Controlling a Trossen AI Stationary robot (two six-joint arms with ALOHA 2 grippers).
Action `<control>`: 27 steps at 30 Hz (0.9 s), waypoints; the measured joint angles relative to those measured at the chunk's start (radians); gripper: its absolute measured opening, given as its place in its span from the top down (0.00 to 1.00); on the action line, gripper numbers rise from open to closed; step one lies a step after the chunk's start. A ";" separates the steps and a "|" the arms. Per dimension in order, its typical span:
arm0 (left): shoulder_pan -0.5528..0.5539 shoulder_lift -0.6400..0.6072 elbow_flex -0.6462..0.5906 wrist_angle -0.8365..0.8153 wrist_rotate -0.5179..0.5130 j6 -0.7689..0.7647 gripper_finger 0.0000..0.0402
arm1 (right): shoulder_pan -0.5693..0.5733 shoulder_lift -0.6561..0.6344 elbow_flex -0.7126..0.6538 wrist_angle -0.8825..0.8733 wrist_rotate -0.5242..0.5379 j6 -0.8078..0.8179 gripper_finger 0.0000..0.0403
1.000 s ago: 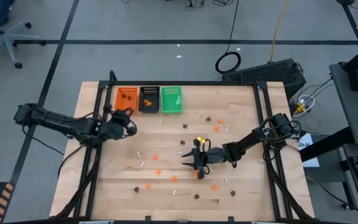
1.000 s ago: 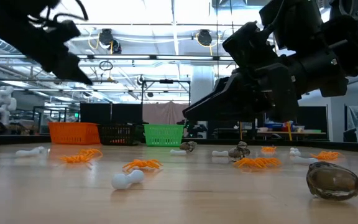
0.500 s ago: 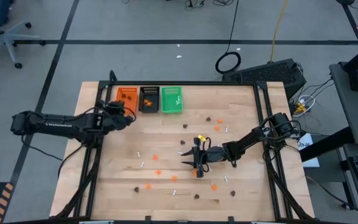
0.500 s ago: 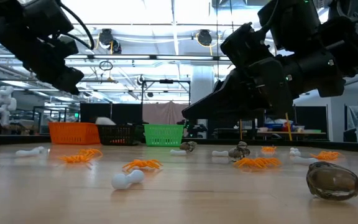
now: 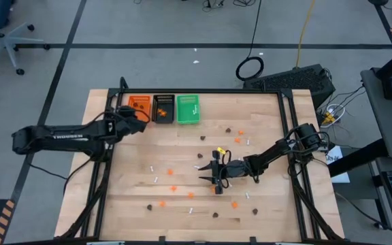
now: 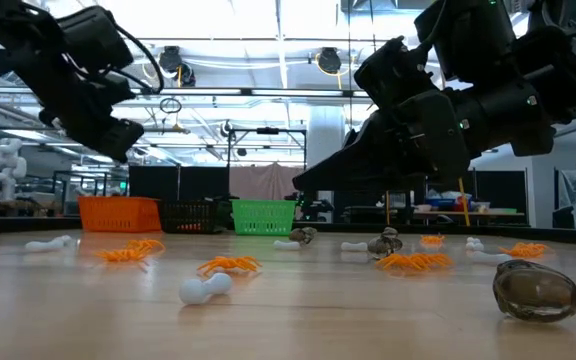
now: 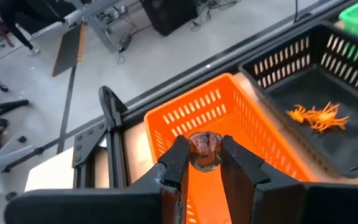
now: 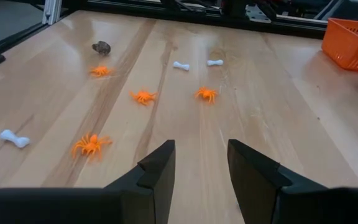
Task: Sort Halloween decoration
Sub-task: Put the black skull toy into the orange bin, then put the white bone toy into the green bin
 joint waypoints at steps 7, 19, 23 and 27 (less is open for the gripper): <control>0.033 0.095 0.000 0.023 -0.001 -0.059 0.83 | 0.000 0.000 0.000 0.000 0.000 0.049 0.67; 0.064 0.161 0.000 0.112 -0.022 -0.051 0.60 | 0.034 0.000 0.000 0.001 0.000 0.158 0.67; 0.046 0.131 0.000 0.111 -0.022 -0.050 0.55 | 0.057 0.000 0.000 0.001 0.000 0.189 0.67; -0.019 0.070 0.000 0.125 0.060 -0.050 0.55 | 0.080 0.000 0.000 0.013 0.000 0.224 0.67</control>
